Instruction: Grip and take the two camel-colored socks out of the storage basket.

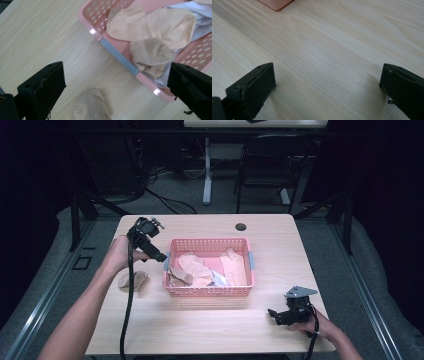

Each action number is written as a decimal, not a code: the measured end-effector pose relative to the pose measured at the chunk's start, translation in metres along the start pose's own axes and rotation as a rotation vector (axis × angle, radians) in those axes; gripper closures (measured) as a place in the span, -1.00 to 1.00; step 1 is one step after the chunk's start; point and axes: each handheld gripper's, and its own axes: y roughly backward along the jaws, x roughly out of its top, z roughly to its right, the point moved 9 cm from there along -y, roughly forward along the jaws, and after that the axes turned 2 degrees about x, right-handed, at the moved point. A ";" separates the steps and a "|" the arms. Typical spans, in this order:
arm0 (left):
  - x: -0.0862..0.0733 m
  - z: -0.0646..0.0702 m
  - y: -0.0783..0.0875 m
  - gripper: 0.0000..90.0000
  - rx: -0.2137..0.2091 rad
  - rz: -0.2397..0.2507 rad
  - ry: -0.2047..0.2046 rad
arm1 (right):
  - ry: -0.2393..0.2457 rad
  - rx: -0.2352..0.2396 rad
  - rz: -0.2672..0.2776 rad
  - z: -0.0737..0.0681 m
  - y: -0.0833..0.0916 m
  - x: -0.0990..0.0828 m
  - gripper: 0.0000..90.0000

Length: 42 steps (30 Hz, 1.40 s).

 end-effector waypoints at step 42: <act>-0.006 0.063 -0.098 -0.39 -0.113 -0.231 -0.174 | -0.001 0.001 0.000 0.000 0.000 0.000 -1.00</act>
